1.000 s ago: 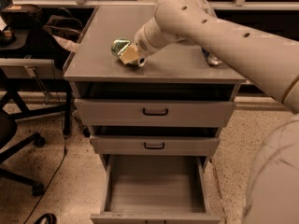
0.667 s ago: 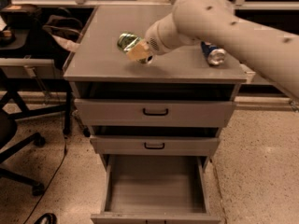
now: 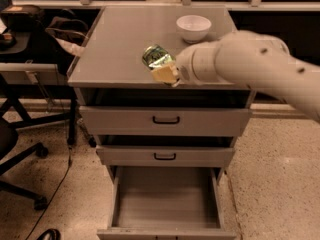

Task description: Place green can into bottom drawer

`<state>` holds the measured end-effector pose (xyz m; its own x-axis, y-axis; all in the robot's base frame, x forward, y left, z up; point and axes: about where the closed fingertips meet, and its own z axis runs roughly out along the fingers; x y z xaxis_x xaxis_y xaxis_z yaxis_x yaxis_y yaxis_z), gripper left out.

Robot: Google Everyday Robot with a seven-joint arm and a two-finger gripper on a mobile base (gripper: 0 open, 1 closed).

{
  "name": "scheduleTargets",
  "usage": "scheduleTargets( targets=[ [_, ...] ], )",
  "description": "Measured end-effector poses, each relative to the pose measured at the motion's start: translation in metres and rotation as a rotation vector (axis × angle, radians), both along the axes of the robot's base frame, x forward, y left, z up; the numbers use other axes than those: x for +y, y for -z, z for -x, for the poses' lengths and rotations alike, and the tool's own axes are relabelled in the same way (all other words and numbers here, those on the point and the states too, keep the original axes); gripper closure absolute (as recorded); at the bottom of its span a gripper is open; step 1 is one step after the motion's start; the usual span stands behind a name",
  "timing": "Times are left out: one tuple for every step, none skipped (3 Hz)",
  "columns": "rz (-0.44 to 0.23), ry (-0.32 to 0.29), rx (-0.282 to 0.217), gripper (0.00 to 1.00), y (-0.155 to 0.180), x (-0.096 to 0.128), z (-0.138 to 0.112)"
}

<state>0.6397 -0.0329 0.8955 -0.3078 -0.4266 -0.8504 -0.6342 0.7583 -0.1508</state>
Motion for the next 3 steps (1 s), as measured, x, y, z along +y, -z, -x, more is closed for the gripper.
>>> scheduleTargets(
  targets=[
    [-0.132,0.033,0.031,1.00,0.033,-0.009,0.020],
    [-0.200,-0.061,0.077,1.00,0.056,-0.013,0.029],
    [-0.191,-0.220,0.063,1.00,0.062,-0.016,0.030]
  ],
)
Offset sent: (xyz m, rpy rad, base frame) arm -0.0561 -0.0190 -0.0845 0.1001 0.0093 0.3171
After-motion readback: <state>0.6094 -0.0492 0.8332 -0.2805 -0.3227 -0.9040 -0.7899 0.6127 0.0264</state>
